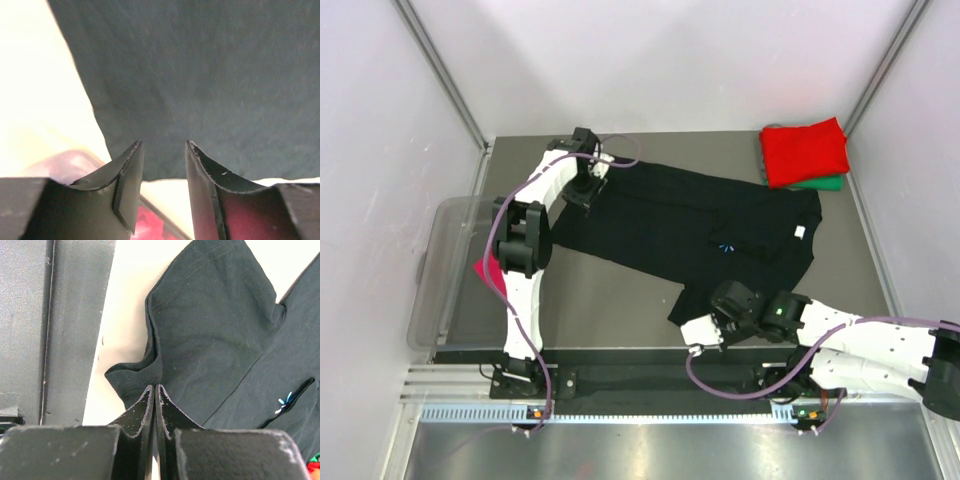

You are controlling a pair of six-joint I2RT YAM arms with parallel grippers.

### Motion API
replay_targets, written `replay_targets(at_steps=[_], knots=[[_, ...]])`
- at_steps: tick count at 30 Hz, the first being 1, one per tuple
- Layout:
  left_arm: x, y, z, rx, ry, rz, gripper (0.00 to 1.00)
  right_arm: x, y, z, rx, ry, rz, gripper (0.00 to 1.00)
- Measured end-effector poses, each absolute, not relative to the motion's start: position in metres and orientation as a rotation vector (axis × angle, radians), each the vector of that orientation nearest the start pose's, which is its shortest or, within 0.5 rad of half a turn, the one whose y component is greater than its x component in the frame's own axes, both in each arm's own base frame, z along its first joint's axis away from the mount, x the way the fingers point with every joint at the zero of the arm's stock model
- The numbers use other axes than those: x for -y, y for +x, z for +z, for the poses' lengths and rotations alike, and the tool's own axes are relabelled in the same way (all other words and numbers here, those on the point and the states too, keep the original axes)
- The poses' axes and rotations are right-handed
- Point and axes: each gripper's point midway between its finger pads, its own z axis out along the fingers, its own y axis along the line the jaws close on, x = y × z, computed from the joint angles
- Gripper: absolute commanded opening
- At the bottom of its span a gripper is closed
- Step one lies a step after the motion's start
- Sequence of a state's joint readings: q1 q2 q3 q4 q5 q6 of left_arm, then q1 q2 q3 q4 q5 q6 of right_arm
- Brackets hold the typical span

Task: Fold and stack the t-shirts
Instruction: Fold the tshirt

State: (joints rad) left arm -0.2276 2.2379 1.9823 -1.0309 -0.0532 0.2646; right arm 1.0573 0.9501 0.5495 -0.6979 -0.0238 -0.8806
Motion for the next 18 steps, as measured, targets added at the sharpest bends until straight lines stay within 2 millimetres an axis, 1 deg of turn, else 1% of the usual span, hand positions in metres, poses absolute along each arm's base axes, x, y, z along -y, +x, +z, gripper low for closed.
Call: replay_targets(at_steps=[3,5,9,11,15,18], knots=[[0.082,0.443,0.066,-2.831,0.731,0.086,0.4,-0.165,0.126,0.053,-1.513,-2.2,0.088,0.0],[0.079,0.431,0.064,-2.877,0.76,0.084,0.4,-0.165,0.127,0.053,-1.516,-2.197,0.087,0.0],[0.072,0.407,0.052,-2.945,0.827,0.085,0.43,-0.164,0.128,0.053,-1.532,-2.185,0.086,0.0],[0.066,0.391,0.047,-2.988,0.876,0.097,0.46,-0.163,0.129,0.053,-1.539,-2.181,0.086,0.0],[0.058,0.376,0.042,-3.018,0.942,0.123,0.47,-0.163,0.129,0.053,-1.54,-2.179,0.085,0.0],[0.054,0.374,0.042,-3.017,0.971,0.152,0.48,-0.163,0.129,0.053,-1.542,-2.178,0.085,0.0]])
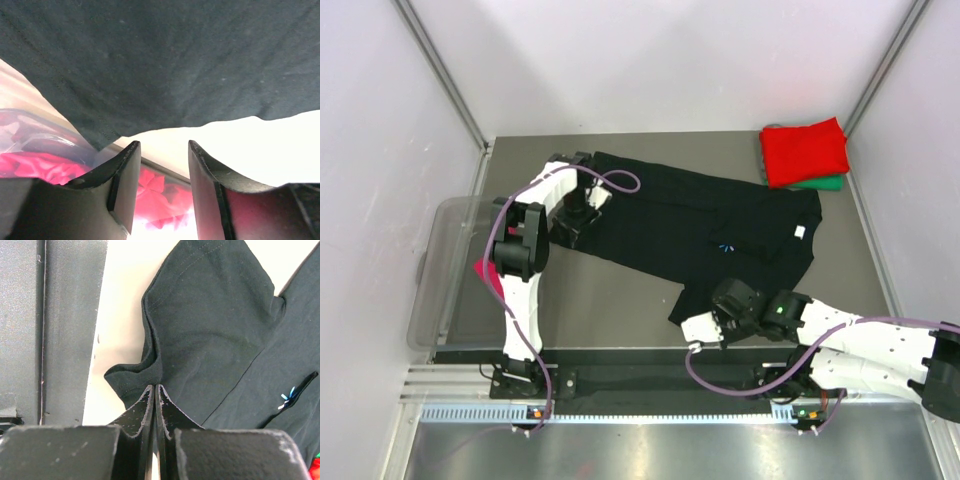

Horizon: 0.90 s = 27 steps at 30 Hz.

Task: Fold and stack the t-shirts
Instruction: Fold the tshirt

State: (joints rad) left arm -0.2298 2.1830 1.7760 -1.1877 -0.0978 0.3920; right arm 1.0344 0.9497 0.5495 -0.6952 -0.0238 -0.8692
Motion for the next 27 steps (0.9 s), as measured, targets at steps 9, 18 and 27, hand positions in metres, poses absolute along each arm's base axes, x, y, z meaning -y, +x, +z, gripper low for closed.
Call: replay_targets(at_steps=[9,18,27], knots=[[0.049,0.376,0.041,-3.003,1.008,0.191,0.54,-0.161,0.131,0.053,-1.558,-2.167,0.085,0.0],[0.048,0.375,0.032,-3.013,1.031,0.192,0.49,-0.161,0.131,0.053,-1.563,-2.163,0.085,0.0],[0.048,0.369,0.019,-3.044,1.06,0.179,0.29,-0.159,0.133,0.053,-1.578,-2.152,0.082,0.0]])
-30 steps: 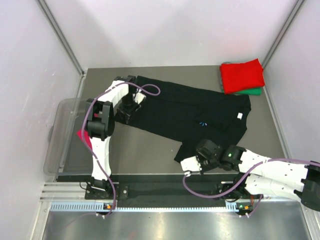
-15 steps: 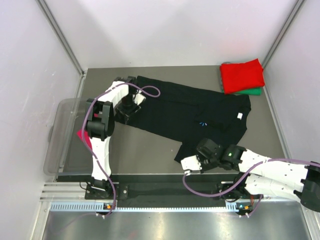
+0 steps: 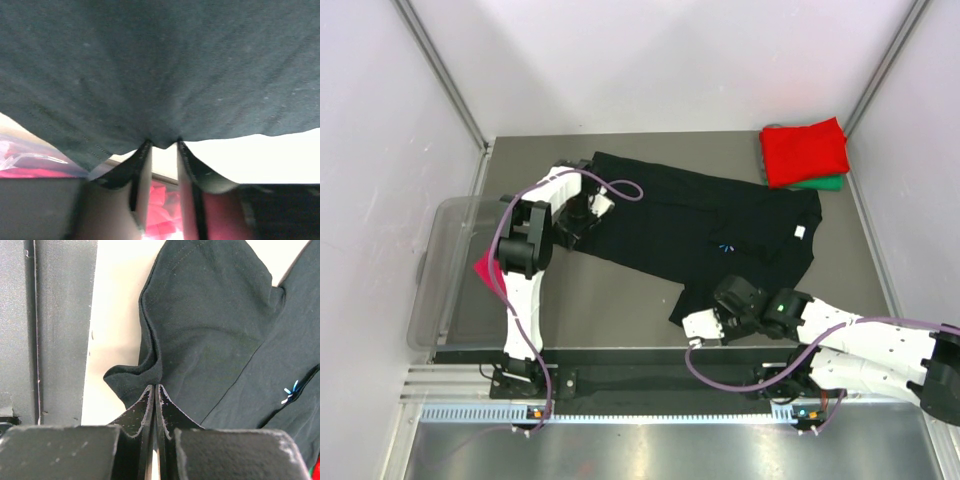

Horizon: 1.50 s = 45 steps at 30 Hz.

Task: Fold and stack the t-shirts
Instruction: Fold the tshirt

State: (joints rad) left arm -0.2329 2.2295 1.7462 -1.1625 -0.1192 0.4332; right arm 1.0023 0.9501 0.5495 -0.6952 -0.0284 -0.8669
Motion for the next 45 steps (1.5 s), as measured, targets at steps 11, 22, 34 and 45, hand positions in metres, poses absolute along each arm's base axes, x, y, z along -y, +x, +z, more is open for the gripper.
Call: replay_targets(at_steps=[11,22,34,45], knots=[[0.051,0.366,0.017,-3.045,1.09,0.179,0.0,-0.15,0.145,0.056,-1.642,-2.084,0.058,0.0],[0.043,0.386,0.023,-2.94,1.087,0.294,0.0,-0.122,0.173,0.088,-1.764,-1.813,0.006,0.0],[0.057,0.424,0.058,-2.779,1.069,0.338,0.0,-0.108,0.191,0.119,-1.817,-1.631,-0.01,0.0],[0.064,0.422,0.056,-2.758,1.121,0.37,0.0,-0.114,0.159,0.093,-1.823,-1.83,0.18,0.44]])
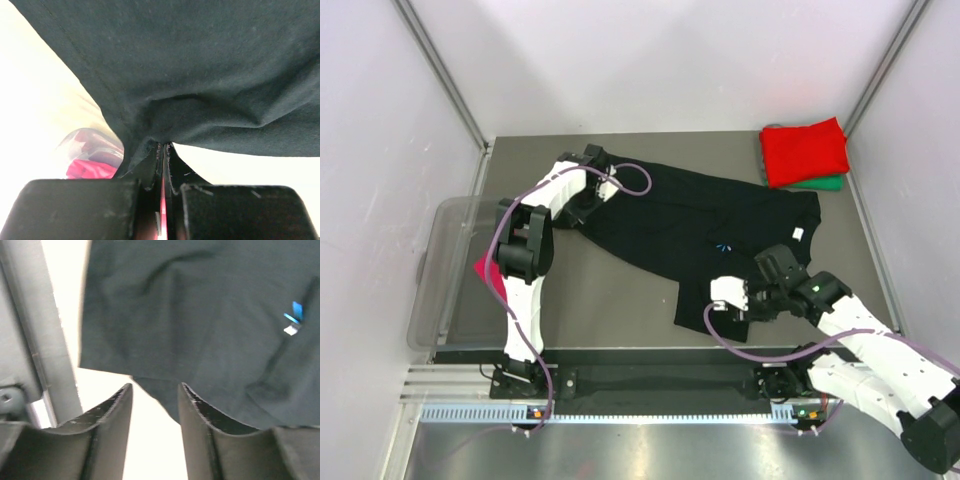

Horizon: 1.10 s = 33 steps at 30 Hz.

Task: Fold and stack the t-shirts
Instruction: Fold the tshirt

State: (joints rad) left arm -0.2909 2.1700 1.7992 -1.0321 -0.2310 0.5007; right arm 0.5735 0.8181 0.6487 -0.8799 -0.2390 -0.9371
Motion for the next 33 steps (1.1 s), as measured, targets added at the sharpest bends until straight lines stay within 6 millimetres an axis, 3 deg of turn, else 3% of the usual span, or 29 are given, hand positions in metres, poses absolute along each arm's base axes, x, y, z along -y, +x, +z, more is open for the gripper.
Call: replay_targets(at_steps=[5,13,21,33], knots=[[0.062,0.42,0.053,-2.767,1.124,0.384,0.0,-0.113,0.136,0.077,-1.816,-1.994,0.306,0.59],[0.059,0.421,0.052,-2.766,1.114,0.407,0.0,-0.107,0.12,0.067,-1.687,-2.201,0.319,0.64],[0.058,0.418,0.048,-2.782,1.096,0.417,0.0,-0.106,0.106,0.035,-1.604,-2.318,0.332,0.64],[0.057,0.418,0.047,-2.79,1.075,0.424,0.0,-0.118,0.112,0.025,-1.521,-2.339,0.314,0.6]])
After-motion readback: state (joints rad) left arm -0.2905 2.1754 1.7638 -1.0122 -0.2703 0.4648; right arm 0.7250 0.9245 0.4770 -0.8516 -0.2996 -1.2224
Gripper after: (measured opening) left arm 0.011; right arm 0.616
